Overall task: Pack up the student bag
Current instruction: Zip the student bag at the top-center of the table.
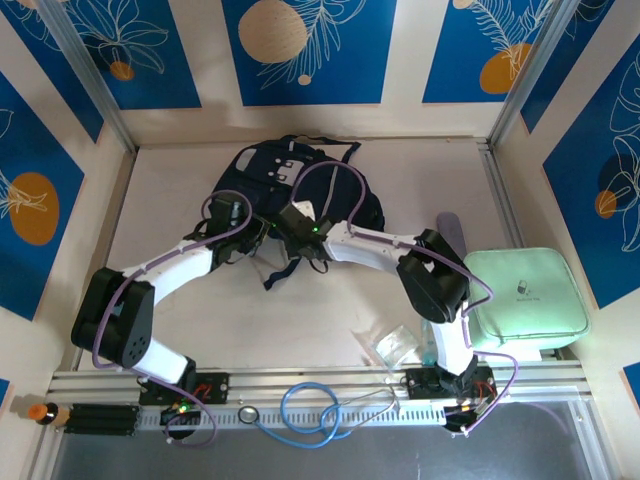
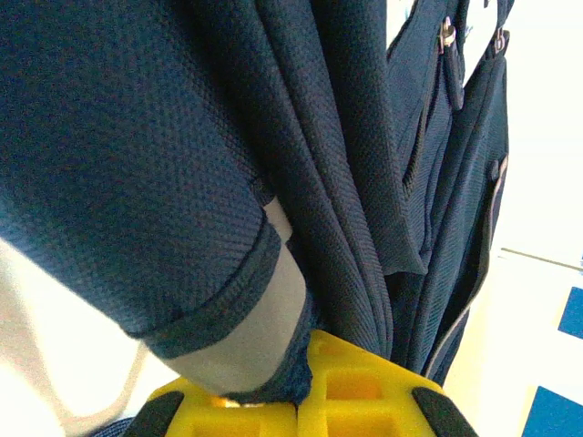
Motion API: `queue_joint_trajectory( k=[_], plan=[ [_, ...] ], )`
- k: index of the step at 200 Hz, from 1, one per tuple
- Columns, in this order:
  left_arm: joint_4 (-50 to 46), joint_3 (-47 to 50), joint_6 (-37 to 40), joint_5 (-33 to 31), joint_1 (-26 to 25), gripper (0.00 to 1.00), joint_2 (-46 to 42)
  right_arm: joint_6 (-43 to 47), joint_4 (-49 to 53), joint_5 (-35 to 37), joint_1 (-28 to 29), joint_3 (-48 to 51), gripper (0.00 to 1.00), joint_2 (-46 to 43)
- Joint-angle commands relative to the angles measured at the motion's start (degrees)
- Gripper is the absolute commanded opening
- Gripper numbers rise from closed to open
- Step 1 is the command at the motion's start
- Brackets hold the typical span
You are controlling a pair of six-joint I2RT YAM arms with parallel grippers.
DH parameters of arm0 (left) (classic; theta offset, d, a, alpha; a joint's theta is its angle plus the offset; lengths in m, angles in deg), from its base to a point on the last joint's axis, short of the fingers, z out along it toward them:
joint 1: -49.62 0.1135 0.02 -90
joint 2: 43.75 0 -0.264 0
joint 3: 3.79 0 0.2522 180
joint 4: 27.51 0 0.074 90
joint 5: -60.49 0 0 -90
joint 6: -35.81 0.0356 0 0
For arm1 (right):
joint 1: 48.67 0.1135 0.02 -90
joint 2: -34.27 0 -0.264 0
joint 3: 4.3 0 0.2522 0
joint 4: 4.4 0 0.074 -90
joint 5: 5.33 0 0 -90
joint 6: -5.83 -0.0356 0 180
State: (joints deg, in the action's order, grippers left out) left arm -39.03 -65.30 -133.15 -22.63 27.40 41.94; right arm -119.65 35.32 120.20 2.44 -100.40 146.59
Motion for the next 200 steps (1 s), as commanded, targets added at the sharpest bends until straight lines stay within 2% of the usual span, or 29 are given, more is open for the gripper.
queue_joint_trajectory(
  k=[1, 46, 97, 117, 137, 175, 184, 200],
  plan=[
    [1.4, -3.3, 1.9, 1.1, 0.1, 0.00, -1.2, 2.0, -0.8, 2.0, -2.5, 6.3, 0.08, -4.2],
    [-0.2, -2.4, 2.9, 0.9, 0.5, 0.00, -1.6, 6.0, -6.1, -3.3, -7.4, 18.4, 0.09, -12.5],
    [1.0, -0.5, 2.7, 0.9, 0.9, 0.00, -1.5, 7.4, -7.0, -8.7, -13.6, 24.6, 0.09, -17.8],
    [0.9, -0.5, 3.1, 0.9, 1.1, 0.00, -1.3, 9.2, -7.1, -10.4, -14.0, 24.5, 0.08, -18.1],
    [0.6, -0.9, 4.4, 0.8, 1.7, 0.00, -0.6, 11.6, -7.6, -14.0, -13.8, 23.7, 0.00, -17.9],
    [1.1, -0.9, 10.0, 3.0, 6.2, 0.00, 3.0, 16.6, -10.3, -27.9, -11.2, 22.4, 0.00, -16.9],
    [1.9, 0.4, 9.9, 3.6, 7.5, 0.06, 3.0, 17.2, -10.6, -30.8, -10.0, 21.6, 0.00, -16.2],
    [4.1, 3.6, 10.3, 3.0, 9.3, 0.24, 1.4, 17.7, -10.9, -34.6, -7.6, 19.9, 0.00, -14.4]
  ],
)
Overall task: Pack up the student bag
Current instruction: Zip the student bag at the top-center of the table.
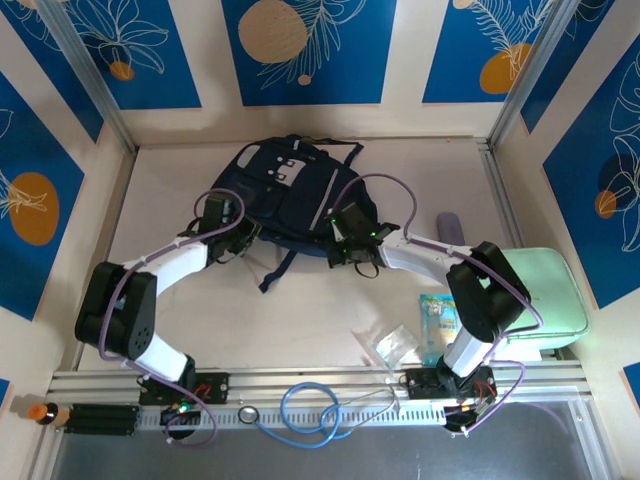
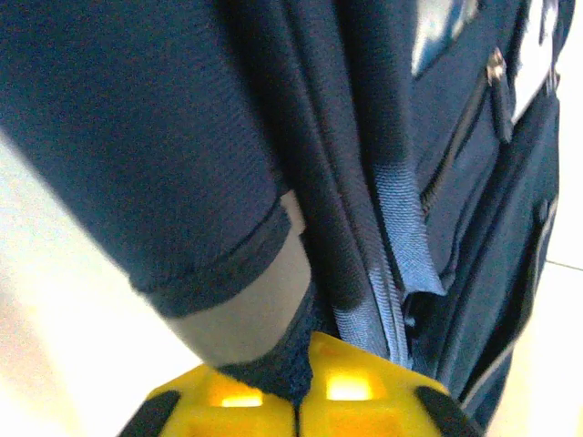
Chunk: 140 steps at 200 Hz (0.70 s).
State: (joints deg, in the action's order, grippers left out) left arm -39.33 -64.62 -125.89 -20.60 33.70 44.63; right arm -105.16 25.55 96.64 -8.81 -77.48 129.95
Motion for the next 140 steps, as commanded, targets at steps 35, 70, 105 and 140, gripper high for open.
queue_joint_trajectory(
  k=[35, 70, 105, 140],
  plan=[
    [-1.8, 7.0, 5.5, -1.7, 7.0, 0.40, -6.4, 0.2, -6.1, -18.1, 7.0, -8.3, 0.00, 9.5],
    [-8.4, 11.5, 5.4, -5.2, 7.8, 0.50, -13.1, -1.9, -7.2, -19.7, 9.5, -17.3, 0.00, 17.8],
    [-6.3, 15.2, 1.1, -0.9, 7.5, 0.54, -15.7, -1.4, -5.2, -22.2, 11.1, -25.3, 0.00, 23.1],
    [0.3, 16.4, -3.4, 2.7, 5.9, 0.55, -13.5, -1.2, -3.9, -22.1, 12.0, -27.4, 0.00, 23.9]
  ],
)
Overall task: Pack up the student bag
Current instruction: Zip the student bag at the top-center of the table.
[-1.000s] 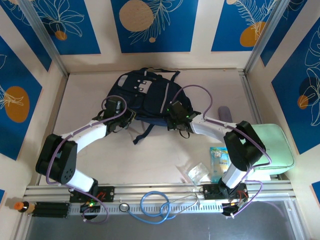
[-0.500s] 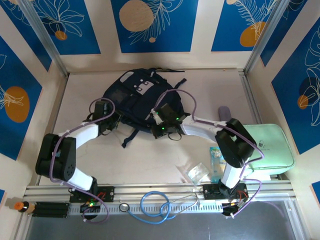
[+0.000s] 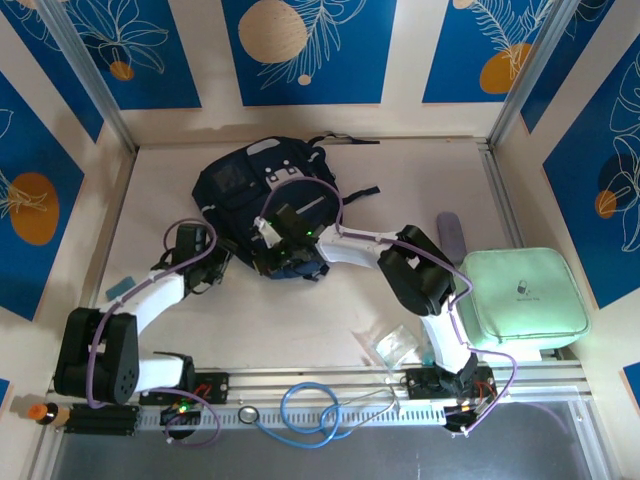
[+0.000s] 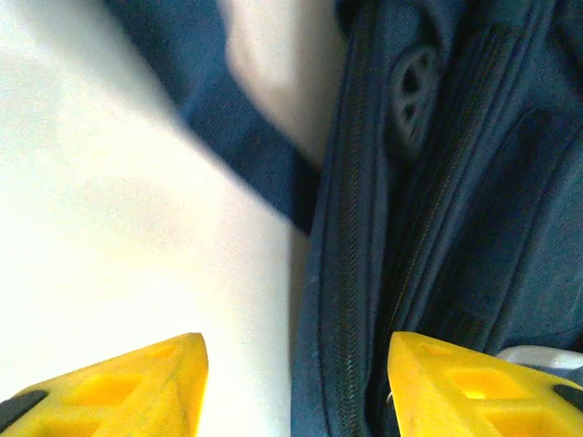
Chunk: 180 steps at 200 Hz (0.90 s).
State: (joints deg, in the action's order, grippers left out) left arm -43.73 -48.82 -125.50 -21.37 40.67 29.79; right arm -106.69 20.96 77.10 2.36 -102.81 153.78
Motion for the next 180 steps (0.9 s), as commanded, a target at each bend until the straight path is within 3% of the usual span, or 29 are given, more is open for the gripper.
queue_joint_trajectory(
  k=[1, 73, 105, 180],
  plan=[
    [4.8, 0.6, -3.9, 3.5, -1.1, 0.55, 1.5, 0.3, 0.7, -2.5, 0.8, -2.1, 0.00, 0.1],
    [10.6, -2.0, -7.5, -0.7, -5.0, 0.39, 8.8, 0.2, 2.9, -0.7, 0.9, -2.0, 0.00, -0.9],
    [12.6, -3.1, -7.9, -1.3, -5.6, 0.22, 11.5, 0.4, 4.7, 1.3, 1.1, -1.8, 0.00, -1.5],
    [10.0, -4.8, -4.9, -3.2, -5.7, 0.00, 12.2, -2.2, 6.0, 20.1, -0.3, 12.1, 0.00, -12.4]
  ],
)
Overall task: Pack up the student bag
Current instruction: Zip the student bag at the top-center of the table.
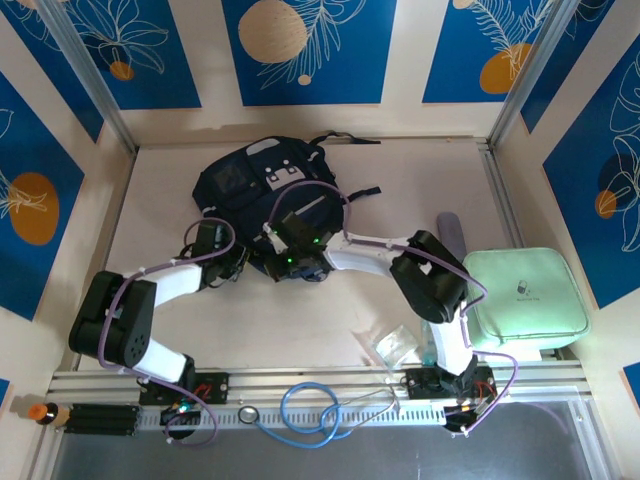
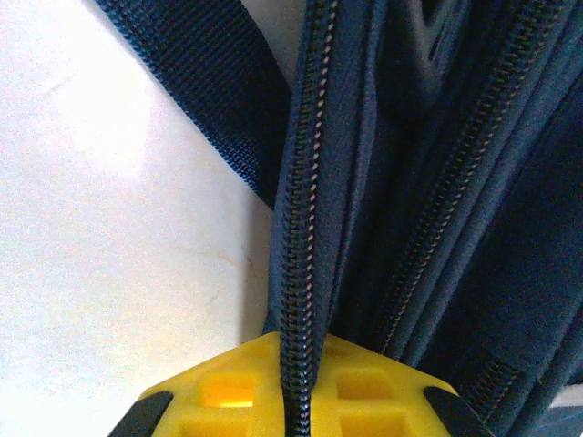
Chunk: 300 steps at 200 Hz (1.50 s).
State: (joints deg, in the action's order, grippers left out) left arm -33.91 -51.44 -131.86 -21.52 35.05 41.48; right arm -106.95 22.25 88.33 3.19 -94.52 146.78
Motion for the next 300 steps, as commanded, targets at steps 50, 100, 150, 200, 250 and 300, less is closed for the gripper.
queue_joint_trajectory(
  k=[50, 100, 150, 200, 250, 300],
  plan=[
    [-0.8, -2.6, 2.6, -3.8, 0.0, 0.00, 1.0, -3.6, 7.9, 16.4, -4.9, 10.4, 0.02, -13.0],
    [-1.1, -2.6, 3.4, -3.7, 0.0, 0.00, 0.5, -2.6, 9.6, 17.4, -10.6, 10.7, 0.01, -13.8],
    [-3.2, -3.1, 6.7, -4.2, 0.0, 0.00, -0.9, -1.8, 12.0, 16.5, -16.5, 8.8, 0.00, -12.6],
    [-4.7, -5.4, 10.7, -1.9, -0.3, 0.00, 1.0, 0.4, 8.5, 3.8, -13.4, 17.0, 0.00, -16.2],
    [-5.4, -12.8, 16.1, 3.7, 1.1, 0.09, 9.0, -0.5, 2.4, -10.2, -8.8, 22.3, 0.00, -17.2],
    [-13.9, -17.6, 21.6, -0.9, 3.9, 0.35, 7.5, -3.9, -4.3, -19.4, -6.2, 14.0, 0.00, -12.3]
  ],
)
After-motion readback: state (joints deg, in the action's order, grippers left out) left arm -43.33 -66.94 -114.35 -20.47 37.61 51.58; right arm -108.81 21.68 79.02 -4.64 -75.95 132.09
